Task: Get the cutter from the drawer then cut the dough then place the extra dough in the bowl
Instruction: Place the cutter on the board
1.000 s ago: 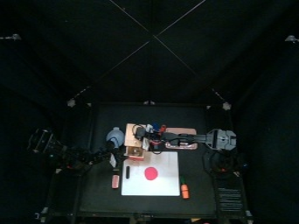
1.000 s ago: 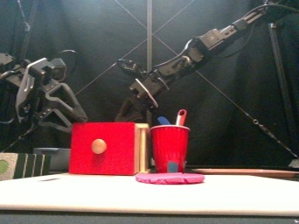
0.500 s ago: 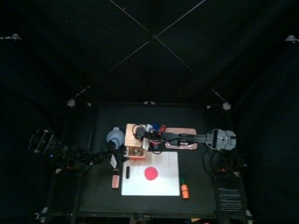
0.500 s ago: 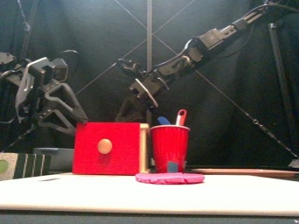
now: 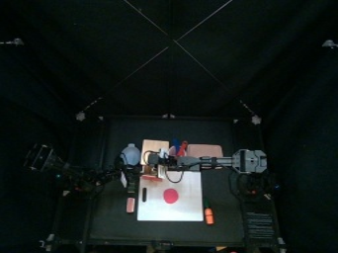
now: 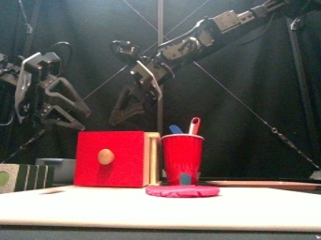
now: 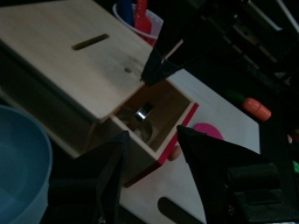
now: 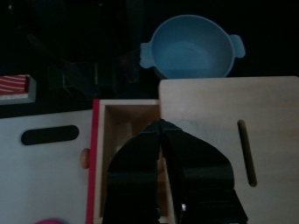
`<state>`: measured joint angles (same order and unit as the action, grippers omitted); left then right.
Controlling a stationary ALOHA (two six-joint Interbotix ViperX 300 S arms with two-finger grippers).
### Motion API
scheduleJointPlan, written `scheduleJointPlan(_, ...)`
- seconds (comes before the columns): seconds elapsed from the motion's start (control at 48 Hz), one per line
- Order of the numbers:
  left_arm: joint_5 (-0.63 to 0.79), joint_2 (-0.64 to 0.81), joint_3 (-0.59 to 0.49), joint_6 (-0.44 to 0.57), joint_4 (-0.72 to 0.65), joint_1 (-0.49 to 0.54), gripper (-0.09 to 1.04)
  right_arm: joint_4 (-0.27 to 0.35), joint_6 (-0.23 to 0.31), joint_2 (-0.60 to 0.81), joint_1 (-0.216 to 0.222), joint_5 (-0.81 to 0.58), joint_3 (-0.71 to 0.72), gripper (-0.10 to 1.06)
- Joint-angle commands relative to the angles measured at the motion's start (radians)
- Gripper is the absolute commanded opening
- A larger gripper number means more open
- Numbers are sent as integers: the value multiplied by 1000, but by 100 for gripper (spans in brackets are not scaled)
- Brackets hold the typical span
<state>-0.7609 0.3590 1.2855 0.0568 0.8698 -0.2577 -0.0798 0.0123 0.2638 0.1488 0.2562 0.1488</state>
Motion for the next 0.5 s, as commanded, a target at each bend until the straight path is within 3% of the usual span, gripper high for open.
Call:
scheduleJointPlan(0.021,-25,11,-25,20,-14,2,83,15,8,-54,5,31,-38,42)
scheduleJointPlan(0.312,-155,40,-5,186,-74,5,83,21,8,-48,-17,247,-83,53)
scheduleJointPlan(0.5,-161,72,8,281,-81,5,84,-3,9,-28,-57,318,-133,77)
